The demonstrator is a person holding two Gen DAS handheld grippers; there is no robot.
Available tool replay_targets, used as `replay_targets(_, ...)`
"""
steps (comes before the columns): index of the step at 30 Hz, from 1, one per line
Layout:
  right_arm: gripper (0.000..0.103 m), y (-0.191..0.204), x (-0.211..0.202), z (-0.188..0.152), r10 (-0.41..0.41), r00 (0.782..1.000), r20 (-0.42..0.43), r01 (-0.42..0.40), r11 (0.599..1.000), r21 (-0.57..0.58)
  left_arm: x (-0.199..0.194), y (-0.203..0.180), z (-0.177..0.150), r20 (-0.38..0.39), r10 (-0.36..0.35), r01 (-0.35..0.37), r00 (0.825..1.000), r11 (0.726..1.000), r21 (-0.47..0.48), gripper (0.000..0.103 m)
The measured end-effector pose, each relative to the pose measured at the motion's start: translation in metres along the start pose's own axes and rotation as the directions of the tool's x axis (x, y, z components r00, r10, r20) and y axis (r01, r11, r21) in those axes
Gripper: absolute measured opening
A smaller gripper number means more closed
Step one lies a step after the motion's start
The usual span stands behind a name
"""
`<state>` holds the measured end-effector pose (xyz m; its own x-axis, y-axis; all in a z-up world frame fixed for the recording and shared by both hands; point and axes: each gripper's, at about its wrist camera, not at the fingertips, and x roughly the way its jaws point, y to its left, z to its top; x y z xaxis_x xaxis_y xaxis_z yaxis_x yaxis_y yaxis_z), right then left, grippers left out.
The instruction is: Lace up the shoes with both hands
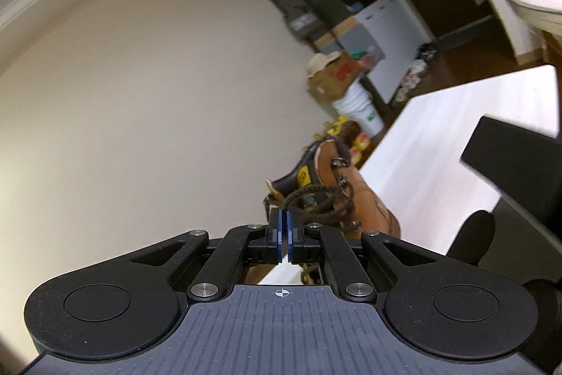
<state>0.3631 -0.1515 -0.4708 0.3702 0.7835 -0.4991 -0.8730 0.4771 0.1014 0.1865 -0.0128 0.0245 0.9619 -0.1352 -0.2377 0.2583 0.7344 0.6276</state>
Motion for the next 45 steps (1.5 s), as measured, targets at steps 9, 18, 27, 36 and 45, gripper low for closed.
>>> replay_targets(9,0.011,-0.041,-0.072,-0.001,-0.175,0.981,0.09,0.164,0.979,0.118,0.007,-0.01,0.004,0.045,0.08,-0.078,0.996,0.996,-0.035,0.003)
replay_targets(18,0.011,-0.061,-0.095,-0.001,-0.232,0.967,0.109,0.216,0.967,0.138,0.007,-0.01,0.003,0.063,0.111,-0.106,0.992,0.992,-0.074,0.003)
replay_targets(27,0.011,-0.061,-0.09,-0.004,-0.235,0.967,0.102,0.219,0.965,0.147,0.016,-0.022,0.0,0.042,0.103,-0.102,0.994,0.994,-0.033,0.003)
replay_targets(36,0.011,-0.065,-0.104,0.002,-0.269,0.956,0.121,0.252,0.958,0.138,0.013,-0.021,0.001,0.063,0.138,-0.134,0.988,0.988,-0.07,0.003)
replay_targets(45,0.011,-0.064,-0.106,0.001,-0.278,0.954,0.115,0.263,0.955,0.136,0.017,-0.025,0.004,0.085,0.16,-0.153,0.983,0.985,-0.085,0.003)
